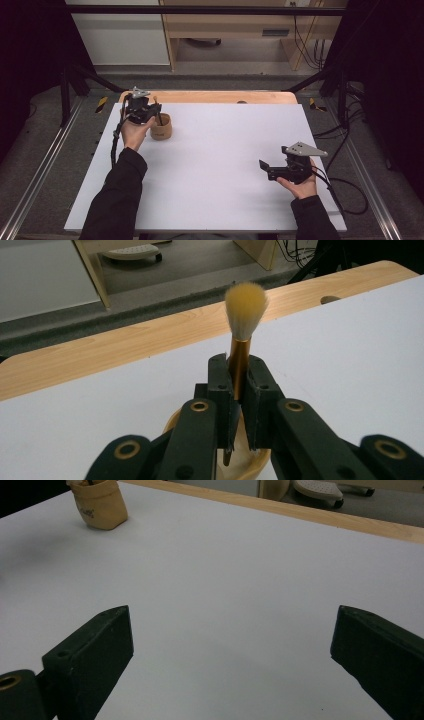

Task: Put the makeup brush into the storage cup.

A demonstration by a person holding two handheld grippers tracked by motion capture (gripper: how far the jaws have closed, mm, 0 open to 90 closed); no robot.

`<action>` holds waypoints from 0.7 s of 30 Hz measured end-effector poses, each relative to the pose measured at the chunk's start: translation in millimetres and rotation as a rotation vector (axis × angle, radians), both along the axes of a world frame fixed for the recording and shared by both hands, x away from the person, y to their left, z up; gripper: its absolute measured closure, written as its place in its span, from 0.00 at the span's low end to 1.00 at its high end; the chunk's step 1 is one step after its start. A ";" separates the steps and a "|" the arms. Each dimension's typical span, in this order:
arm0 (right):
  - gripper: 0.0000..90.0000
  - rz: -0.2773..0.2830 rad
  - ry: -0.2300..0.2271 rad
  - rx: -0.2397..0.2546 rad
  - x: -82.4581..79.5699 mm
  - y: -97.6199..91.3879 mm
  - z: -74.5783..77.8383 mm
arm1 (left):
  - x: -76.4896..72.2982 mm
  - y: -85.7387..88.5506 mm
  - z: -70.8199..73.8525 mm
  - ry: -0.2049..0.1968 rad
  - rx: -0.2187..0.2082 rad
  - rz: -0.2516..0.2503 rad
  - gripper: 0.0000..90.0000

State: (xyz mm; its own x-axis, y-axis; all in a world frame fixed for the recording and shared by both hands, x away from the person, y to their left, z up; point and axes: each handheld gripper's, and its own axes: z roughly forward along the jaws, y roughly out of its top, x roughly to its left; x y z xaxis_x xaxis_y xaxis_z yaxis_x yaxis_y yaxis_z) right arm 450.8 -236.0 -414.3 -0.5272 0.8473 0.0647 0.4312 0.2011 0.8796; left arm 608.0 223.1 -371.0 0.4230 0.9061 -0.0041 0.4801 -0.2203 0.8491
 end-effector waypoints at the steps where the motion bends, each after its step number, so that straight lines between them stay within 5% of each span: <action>1: 0.04 0.000 0.000 0.001 -0.1 0.2 0.0 | 0.1 -0.2 -1.1 0.006 0.004 -0.004 0.93; 17: 0.04 0.003 0.002 -0.006 0.0 1.4 -0.3 | -0.4 -3.6 -13.8 0.023 0.021 -0.016 0.92; 21: 0.04 0.002 0.002 -0.006 0.0 1.5 -0.3 | -4.2 -0.7 -12.6 -0.003 -0.010 -0.011 0.80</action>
